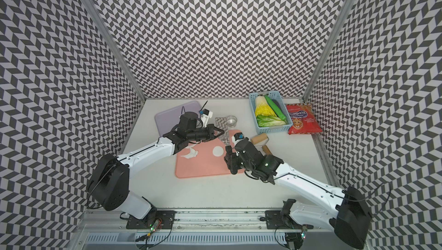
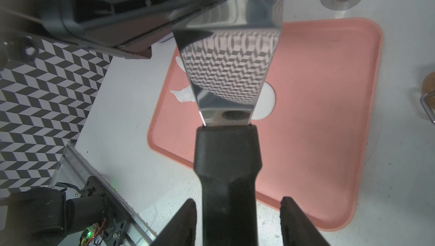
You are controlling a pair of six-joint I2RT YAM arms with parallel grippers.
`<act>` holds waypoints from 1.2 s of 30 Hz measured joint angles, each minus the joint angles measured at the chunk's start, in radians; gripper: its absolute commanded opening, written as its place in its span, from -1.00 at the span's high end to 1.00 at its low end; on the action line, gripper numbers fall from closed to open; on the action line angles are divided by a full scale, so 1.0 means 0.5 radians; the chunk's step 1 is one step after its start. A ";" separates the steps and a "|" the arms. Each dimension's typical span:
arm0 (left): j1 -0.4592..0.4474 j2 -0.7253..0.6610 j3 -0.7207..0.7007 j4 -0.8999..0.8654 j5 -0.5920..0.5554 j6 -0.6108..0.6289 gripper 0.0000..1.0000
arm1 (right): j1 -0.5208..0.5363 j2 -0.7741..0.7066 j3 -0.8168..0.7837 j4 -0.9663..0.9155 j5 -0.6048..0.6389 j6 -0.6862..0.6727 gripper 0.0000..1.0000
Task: Roll out the dumpling wrappers from the dough
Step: Pick up the spatula from the center of the board, then scoop the dumpling wrapper from the work surface.
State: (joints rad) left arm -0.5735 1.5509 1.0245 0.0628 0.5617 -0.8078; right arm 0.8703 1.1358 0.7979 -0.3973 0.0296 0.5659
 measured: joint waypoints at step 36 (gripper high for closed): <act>0.639 -0.752 -0.702 -1.065 -0.951 0.168 -0.33 | 0.007 0.057 0.090 -0.334 0.275 -0.075 1.00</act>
State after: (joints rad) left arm -0.2539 1.1751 0.6735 -0.4698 0.0860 -0.7238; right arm 0.8738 1.1645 0.8429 -0.5644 0.1673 0.5285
